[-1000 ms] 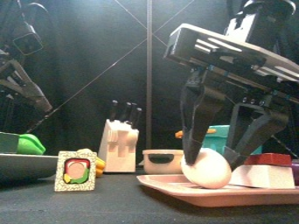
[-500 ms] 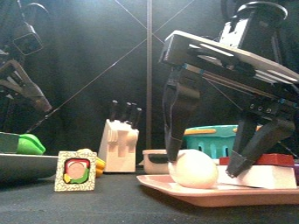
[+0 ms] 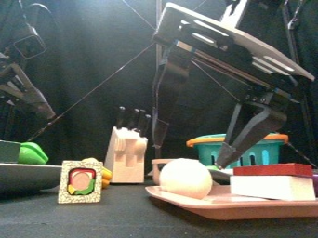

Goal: Place egg on plate

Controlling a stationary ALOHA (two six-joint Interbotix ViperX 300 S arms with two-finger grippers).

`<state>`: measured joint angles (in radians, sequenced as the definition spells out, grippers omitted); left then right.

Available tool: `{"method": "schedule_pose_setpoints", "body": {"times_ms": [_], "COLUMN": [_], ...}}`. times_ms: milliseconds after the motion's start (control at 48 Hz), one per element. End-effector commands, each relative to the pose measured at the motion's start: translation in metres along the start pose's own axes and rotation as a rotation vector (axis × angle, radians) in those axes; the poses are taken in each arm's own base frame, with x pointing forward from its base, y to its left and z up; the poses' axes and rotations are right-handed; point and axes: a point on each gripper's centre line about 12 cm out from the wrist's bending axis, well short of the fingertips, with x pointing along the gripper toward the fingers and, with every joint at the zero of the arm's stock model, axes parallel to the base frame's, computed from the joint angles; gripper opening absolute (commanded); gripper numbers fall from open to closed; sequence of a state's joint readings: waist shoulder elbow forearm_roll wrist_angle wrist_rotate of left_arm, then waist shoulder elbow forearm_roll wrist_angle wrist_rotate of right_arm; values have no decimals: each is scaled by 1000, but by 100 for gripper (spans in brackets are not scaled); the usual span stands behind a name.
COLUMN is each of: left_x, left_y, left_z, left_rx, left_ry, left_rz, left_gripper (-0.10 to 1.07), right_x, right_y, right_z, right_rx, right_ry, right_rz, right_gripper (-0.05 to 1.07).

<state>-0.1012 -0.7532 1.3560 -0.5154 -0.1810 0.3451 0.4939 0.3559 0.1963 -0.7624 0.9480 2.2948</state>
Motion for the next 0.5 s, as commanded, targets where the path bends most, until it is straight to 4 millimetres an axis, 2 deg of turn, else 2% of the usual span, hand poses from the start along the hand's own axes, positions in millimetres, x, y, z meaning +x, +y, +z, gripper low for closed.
{"method": "schedule_pose_setpoints", "body": {"times_ms": [0,479], "left_x": [1,1], "left_y": [-1,-1], "left_z": [8,8], "left_rx": [-2,-2], "left_ry": [-21,-23], "left_rz": [-1,0], "left_gripper": [79,79], "right_x": [-21,-25], "right_y": [14,12], "right_z": [14,19], "right_rx": [34,15], "right_ry": [3,-16], "right_rz": [60,62], "right_gripper": [103,103]}}
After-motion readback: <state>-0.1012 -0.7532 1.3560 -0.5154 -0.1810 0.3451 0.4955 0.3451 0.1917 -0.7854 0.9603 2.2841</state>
